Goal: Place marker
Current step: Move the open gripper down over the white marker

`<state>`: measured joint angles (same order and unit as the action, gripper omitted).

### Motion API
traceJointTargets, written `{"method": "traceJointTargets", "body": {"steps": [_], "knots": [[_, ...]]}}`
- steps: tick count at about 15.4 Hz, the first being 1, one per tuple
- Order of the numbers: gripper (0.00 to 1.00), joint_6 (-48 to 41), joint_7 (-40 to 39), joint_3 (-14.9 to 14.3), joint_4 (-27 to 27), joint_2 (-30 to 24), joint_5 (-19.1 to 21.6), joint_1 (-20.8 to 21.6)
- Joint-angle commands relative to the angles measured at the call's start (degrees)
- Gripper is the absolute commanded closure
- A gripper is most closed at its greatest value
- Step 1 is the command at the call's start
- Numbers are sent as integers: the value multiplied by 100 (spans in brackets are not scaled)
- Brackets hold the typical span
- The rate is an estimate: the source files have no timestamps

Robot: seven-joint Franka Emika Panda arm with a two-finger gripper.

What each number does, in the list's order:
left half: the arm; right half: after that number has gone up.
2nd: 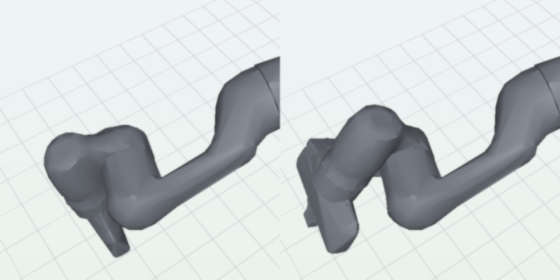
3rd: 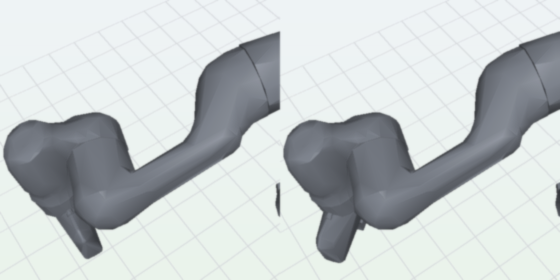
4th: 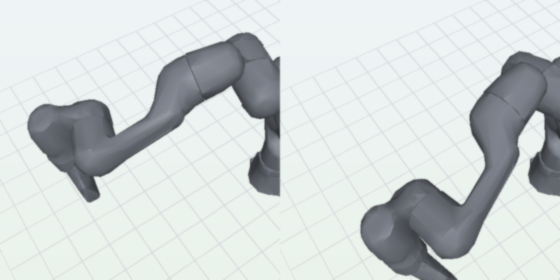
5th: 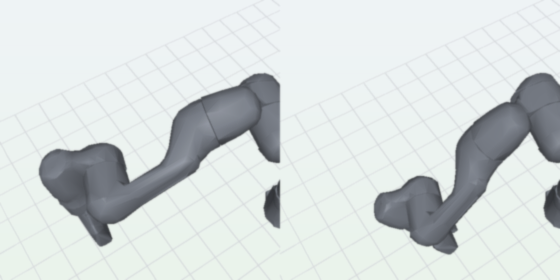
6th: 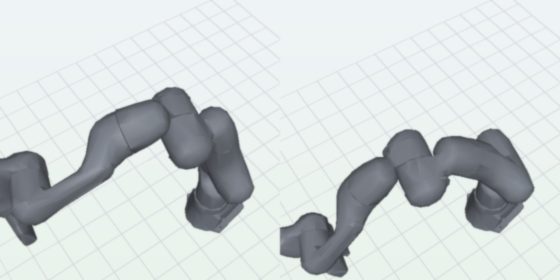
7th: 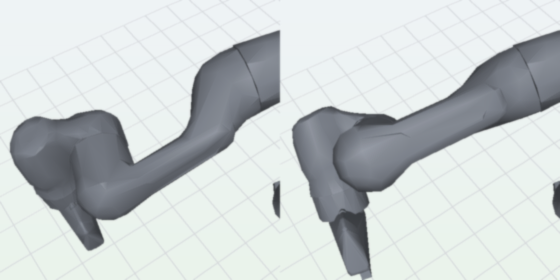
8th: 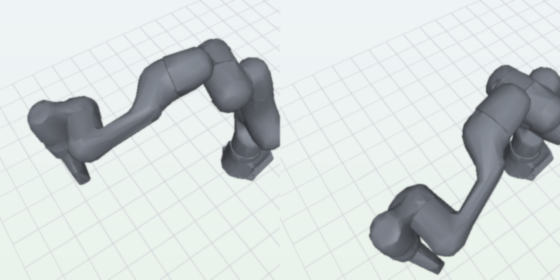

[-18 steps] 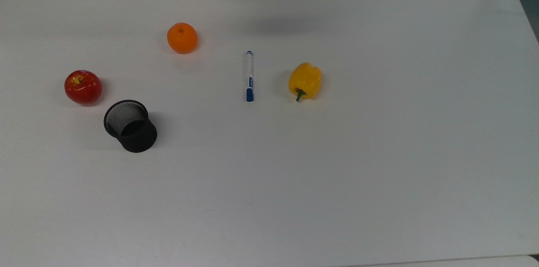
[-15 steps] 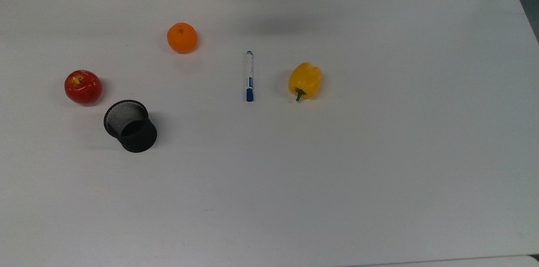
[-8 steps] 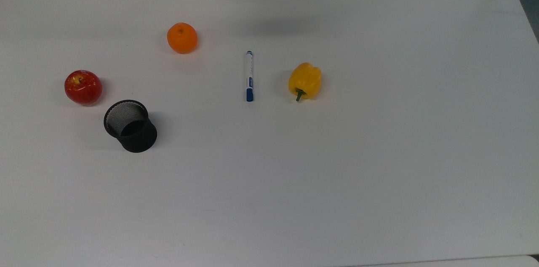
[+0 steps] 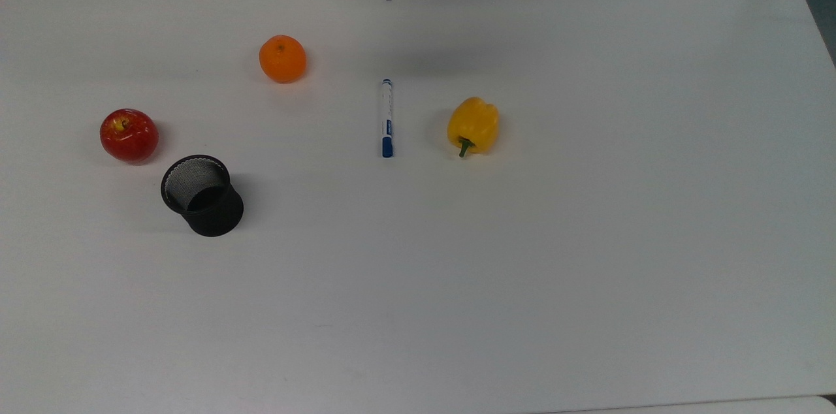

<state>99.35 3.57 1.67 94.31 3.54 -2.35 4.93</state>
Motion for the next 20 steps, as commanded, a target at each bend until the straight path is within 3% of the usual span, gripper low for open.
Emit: {"method": "traceJointTargets", "body": {"steps": [1,7,20], "knots": [[0,803,47,0,517,130,59,79],[0,1763,47,0,1054,638,-20,96],[0,2747,56,0,1239,1729,-187,219]]}}
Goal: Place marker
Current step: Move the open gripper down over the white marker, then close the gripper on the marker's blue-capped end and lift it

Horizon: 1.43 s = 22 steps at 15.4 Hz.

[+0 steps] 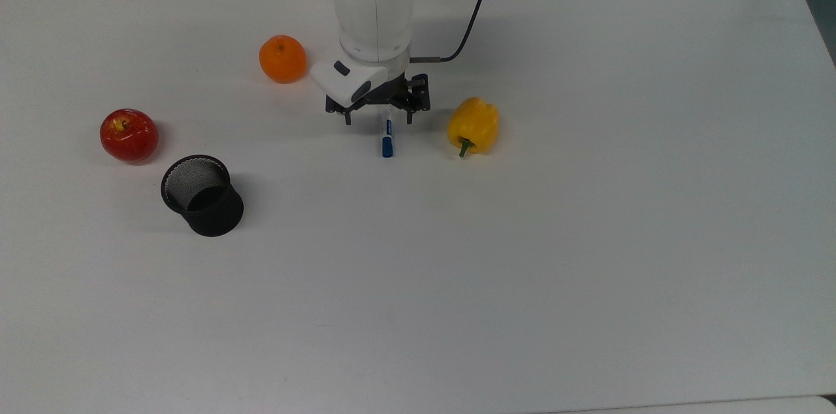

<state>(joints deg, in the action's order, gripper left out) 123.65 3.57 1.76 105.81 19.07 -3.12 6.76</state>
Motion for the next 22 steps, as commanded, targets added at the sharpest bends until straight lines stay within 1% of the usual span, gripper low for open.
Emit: {"method": "traceJointTargets", "body": {"steps": [1,3,5,7,9,10,11,13,15,17,18,19,22], "knots": [[0,388,65,-9,89,202,-101,36],[7,458,65,-9,80,263,-101,62],[20,520,65,-9,71,299,-101,80],[35,546,91,-9,71,307,-101,106],[54,546,196,-9,71,316,-110,115],[60,546,214,-9,63,316,-110,124],[62,546,223,-17,71,325,-110,150],[63,546,223,-9,63,360,-110,159],[69,547,223,-9,63,360,-118,159],[73,547,223,-9,63,360,-118,185],[76,546,223,-17,63,369,-127,211],[82,546,223,-18,63,369,-145,212],[88,538,223,-9,45,360,-154,220]]}}
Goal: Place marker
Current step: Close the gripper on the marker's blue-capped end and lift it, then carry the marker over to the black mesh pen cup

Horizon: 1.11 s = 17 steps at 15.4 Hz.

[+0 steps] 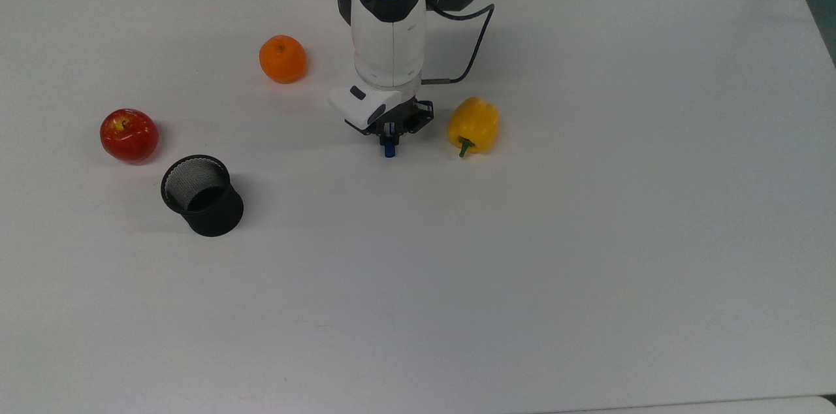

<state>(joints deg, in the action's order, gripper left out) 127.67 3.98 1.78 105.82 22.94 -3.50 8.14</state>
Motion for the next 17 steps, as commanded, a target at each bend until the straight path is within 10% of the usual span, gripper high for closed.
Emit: {"method": "traceJointTargets", "body": {"steps": [1,17], "knots": [[91,127,182,-19,44,-26,-107,83],[92,-2624,322,-72,-1731,-721,-19,-14]]}}
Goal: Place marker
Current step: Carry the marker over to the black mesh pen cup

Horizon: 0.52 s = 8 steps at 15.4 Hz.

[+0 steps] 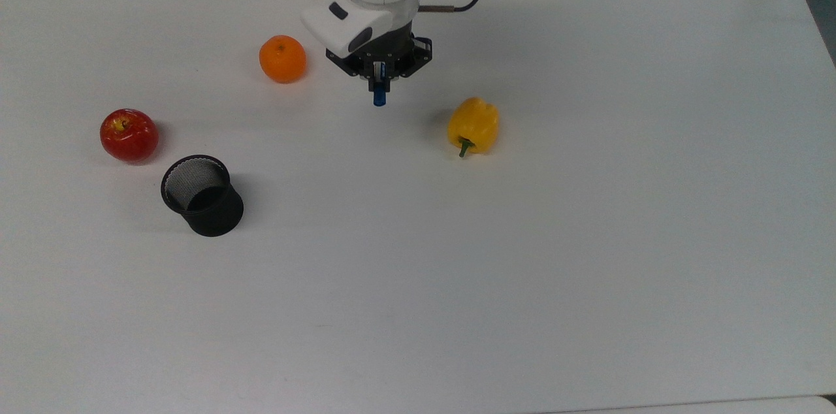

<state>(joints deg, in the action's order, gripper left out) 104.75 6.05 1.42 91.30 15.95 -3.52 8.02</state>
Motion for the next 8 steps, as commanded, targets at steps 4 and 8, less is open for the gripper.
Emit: {"method": "traceJointTargets", "body": {"steps": [4,8], "knots": [[92,-245,63,-150,-297,-5,-96,-125],[92,342,2,-669,-491,118,-97,-212]]}}
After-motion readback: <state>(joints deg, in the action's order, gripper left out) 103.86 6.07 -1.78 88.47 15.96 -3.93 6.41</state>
